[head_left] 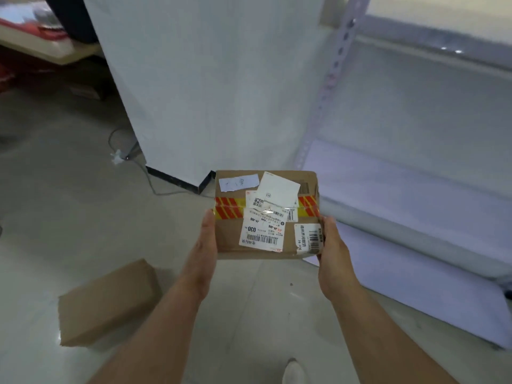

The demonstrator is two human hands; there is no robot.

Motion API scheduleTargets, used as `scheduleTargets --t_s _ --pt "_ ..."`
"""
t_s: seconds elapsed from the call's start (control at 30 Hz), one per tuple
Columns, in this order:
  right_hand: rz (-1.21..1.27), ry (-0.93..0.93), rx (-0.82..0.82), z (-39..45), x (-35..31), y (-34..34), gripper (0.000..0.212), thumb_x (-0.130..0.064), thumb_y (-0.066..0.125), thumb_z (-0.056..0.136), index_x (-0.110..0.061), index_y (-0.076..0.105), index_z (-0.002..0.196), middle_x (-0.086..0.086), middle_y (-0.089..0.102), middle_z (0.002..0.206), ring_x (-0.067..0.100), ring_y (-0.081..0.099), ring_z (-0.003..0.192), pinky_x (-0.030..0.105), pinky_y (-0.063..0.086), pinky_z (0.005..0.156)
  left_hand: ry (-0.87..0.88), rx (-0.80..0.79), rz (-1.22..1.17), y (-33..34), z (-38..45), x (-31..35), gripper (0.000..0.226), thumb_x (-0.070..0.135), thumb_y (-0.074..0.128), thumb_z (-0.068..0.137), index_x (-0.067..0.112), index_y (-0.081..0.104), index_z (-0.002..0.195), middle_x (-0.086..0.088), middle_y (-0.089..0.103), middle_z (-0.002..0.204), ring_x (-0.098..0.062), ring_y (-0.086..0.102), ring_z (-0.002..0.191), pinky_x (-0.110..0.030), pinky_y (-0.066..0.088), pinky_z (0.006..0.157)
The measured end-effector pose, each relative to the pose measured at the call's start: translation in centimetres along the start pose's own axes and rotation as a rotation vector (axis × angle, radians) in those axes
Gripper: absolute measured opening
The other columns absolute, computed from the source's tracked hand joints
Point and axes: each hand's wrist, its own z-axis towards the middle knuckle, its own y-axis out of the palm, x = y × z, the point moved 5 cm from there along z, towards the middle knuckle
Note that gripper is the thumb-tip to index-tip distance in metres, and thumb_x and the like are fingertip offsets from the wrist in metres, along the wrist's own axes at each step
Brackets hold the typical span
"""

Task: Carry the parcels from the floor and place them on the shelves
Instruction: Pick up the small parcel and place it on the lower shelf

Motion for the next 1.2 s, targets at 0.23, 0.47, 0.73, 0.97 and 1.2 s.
scheduleTargets --t_s 0.23,0.47,0.73,0.97,1.2 --pt "0.091 -0.034 0.131 1.2 -4.3 -7.8 0.041 -0.049 0.033 0.094 -0.029 0.066 0.08 -0.002 0.071 0.087 0.013 0.062 0.09 0.032 0.038 0.094 0.043 -0.226 0.04 9.1 2.4 4.2 0.066 0.069 0.014 0.09 0.038 0.063 0.122 0.012 0.069 0.122 -0.007 0.055 0.123 -0.041 0.027 0.117" --pt "0.161 -0.046 0.239 5.8 -5.7 -14.7 0.039 -0.045 0.033 0.096 -0.029 0.064 0.08 -0.001 0.068 0.083 0.014 0.06 0.082 0.03 0.041 0.086 0.029 -0.35 0.085 17.9 6.4 5.0 0.082 0.088 0.022 0.07 0.042 0.054 0.131 0.012 0.057 0.139 -0.008 0.042 0.136 -0.043 0.019 0.12" --pt "0.169 -0.03 0.257 12.3 -5.5 -19.6 0.038 -0.05 0.03 0.096 -0.032 0.063 0.089 0.0 0.069 0.092 0.013 0.062 0.09 0.031 0.041 0.09 -0.002 -0.373 0.126 25.4 11.5 4.7 0.066 0.074 0.022 0.086 0.038 0.057 0.129 0.011 0.062 0.133 -0.01 0.047 0.132 -0.038 0.026 0.115" --pt "0.17 -0.011 0.225 18.5 -5.9 -21.2 0.044 -0.053 0.03 0.095 -0.027 0.063 0.109 0.0 0.069 0.104 0.013 0.061 0.1 0.032 0.039 0.093 0.044 -0.425 0.191 29.5 16.7 5.4 0.054 0.057 0.051 0.074 0.039 0.053 0.125 0.011 0.065 0.124 -0.015 0.053 0.123 -0.044 0.035 0.109" --pt "0.138 0.051 0.209 24.5 -5.5 -21.8 0.053 -0.057 0.036 0.091 -0.024 0.058 0.125 0.005 0.068 0.114 0.021 0.06 0.109 0.039 0.04 0.097 -0.028 -0.455 0.303 31.5 22.2 4.0 0.071 0.023 0.059 0.062 0.028 0.042 0.13 -0.002 0.06 0.124 -0.024 0.054 0.117 -0.031 0.046 0.087"
